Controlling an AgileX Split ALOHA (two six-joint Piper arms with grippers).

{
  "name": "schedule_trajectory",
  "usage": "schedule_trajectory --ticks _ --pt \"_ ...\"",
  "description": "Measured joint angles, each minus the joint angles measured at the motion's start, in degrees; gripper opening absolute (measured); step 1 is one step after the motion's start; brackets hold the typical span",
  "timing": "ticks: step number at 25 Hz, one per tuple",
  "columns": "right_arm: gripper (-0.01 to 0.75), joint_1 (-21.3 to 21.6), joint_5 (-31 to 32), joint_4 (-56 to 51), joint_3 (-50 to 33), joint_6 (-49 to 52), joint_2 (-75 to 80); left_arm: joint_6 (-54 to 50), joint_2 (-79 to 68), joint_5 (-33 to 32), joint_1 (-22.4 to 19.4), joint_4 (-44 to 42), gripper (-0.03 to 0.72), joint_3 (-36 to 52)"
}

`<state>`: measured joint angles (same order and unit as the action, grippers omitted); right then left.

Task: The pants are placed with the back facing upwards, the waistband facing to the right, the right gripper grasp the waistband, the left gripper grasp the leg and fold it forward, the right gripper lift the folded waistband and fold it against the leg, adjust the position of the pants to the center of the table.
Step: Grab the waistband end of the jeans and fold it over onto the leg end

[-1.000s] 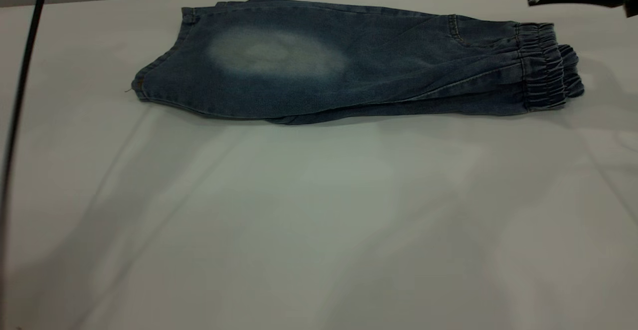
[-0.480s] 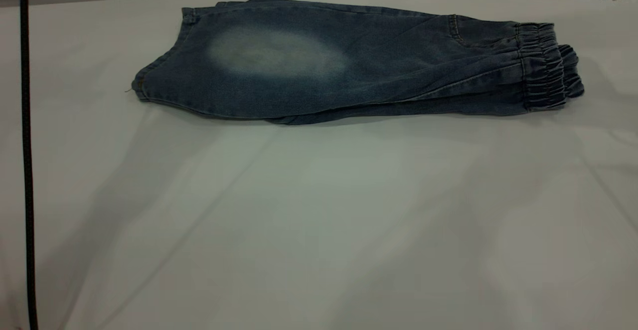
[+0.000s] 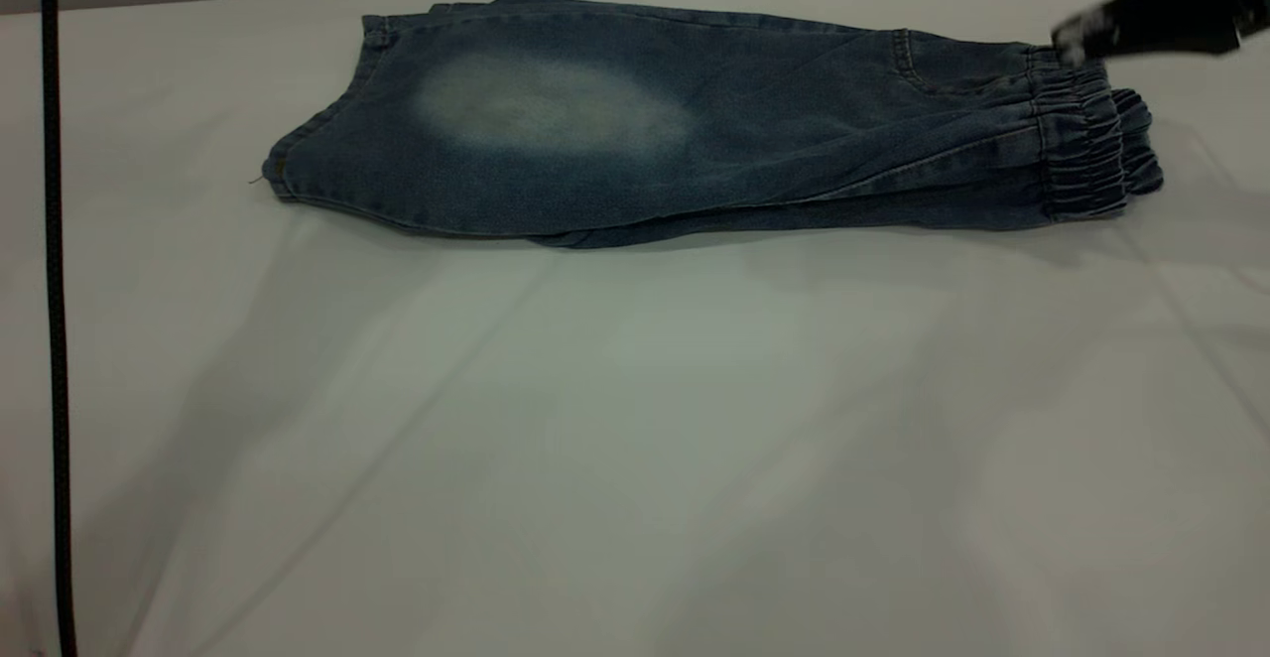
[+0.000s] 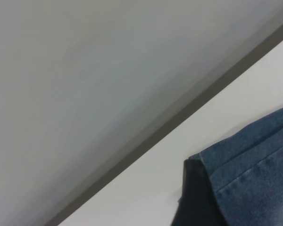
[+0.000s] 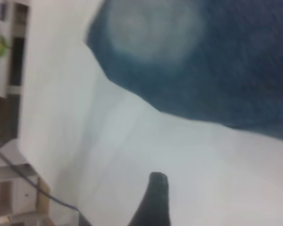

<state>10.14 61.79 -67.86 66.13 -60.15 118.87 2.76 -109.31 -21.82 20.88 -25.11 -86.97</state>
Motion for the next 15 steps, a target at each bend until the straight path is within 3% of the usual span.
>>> schedule_trajectory --ticks 7,11,15 --pt "0.636 0.13 -8.67 9.51 0.0 17.67 0.84 0.0 0.3 0.0 0.0 -0.18 0.434 0.0" --pt "0.632 0.13 -7.23 11.98 0.0 24.59 3.87 0.0 0.42 0.0 0.0 -0.18 0.434 0.0" --pt "0.623 0.13 -6.63 8.76 0.0 25.12 7.1 0.0 0.42 -0.4 0.0 -0.18 0.434 0.0"
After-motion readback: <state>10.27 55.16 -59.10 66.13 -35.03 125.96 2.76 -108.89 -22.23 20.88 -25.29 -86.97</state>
